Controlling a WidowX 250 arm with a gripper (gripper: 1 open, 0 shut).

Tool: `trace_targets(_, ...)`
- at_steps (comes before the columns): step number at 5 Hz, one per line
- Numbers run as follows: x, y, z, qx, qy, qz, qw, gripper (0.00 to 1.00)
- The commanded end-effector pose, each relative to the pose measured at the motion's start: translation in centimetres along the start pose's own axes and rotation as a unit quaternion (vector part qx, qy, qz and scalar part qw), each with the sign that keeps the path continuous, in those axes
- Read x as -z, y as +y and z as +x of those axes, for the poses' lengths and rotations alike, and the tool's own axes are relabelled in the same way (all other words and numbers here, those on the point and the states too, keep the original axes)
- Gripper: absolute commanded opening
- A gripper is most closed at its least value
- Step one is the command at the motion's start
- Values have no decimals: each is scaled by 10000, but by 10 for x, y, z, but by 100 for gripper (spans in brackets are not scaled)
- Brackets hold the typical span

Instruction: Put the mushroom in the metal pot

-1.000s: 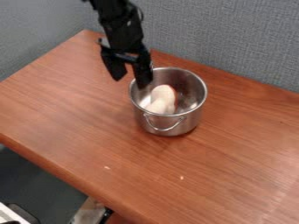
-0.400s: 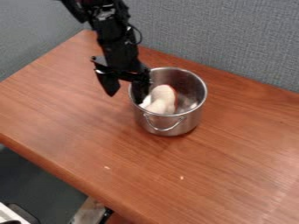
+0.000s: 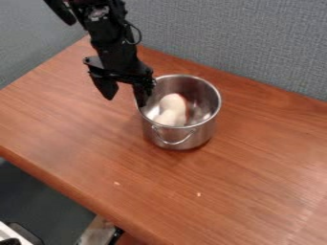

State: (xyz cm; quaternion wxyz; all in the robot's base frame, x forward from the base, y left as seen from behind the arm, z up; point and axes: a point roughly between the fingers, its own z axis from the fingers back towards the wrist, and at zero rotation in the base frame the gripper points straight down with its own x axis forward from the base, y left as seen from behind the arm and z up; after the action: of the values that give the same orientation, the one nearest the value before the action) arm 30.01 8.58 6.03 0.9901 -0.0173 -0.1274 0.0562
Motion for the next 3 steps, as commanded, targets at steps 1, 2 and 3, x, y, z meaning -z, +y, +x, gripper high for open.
trace_targets(1,10,6,4,268,-107,139,9995,100)
trace_targets(2,9,10,3,216,-98,205,9995,100)
trace_targets(3,13,15,2,130,-59,269,9995,100)
